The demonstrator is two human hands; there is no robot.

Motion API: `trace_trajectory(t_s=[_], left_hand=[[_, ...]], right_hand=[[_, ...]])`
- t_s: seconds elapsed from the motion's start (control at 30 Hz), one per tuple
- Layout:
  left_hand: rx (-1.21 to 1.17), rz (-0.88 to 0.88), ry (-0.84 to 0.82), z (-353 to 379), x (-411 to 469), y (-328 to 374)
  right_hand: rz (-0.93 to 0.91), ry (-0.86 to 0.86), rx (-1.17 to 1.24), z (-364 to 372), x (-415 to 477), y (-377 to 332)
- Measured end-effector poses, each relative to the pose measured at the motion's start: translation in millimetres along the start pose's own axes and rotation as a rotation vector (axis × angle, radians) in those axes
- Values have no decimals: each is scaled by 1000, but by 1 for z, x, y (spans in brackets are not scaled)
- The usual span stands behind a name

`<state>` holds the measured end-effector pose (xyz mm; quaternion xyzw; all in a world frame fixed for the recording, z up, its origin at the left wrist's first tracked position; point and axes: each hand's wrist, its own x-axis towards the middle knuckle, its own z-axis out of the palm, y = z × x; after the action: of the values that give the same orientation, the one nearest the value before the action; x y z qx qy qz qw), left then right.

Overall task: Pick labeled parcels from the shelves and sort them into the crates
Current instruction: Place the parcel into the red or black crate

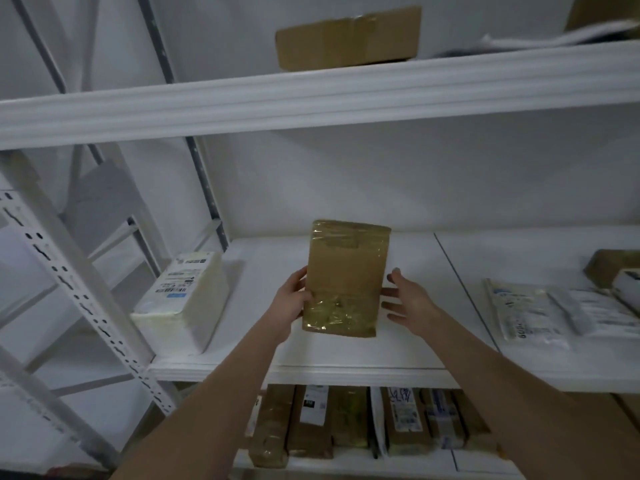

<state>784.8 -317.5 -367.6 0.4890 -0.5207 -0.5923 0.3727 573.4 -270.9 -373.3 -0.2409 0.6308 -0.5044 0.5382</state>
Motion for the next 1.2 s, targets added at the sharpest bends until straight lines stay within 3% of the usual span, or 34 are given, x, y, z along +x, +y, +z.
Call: trace_trajectory(t_s=[0.1,0.23,0.43,0.6,0.87,1.07,1.2], left_hand=[[51,37,-7,6,1,11],[71,-56,21,16,4,15],[-61,-117,-80,16,8,13],[-38,-98,-173,21,1,11],[-45,-61,-140,26,-2,-2],[-8,-51,-132,26,-4,0],[230,-17,15,23,-1,-6]], right_hand=[[33,-23,68,-12,-5,-5],[31,-59,181,-25,-10,-7],[-79,-174,79,-44,-9,-5],[-94,-116,54,-51,-9,4],[-55,-203,3,-49,-23,6],[-58,-165,25,-41,-22,14],[-1,-99,51,-29,-23,22]])
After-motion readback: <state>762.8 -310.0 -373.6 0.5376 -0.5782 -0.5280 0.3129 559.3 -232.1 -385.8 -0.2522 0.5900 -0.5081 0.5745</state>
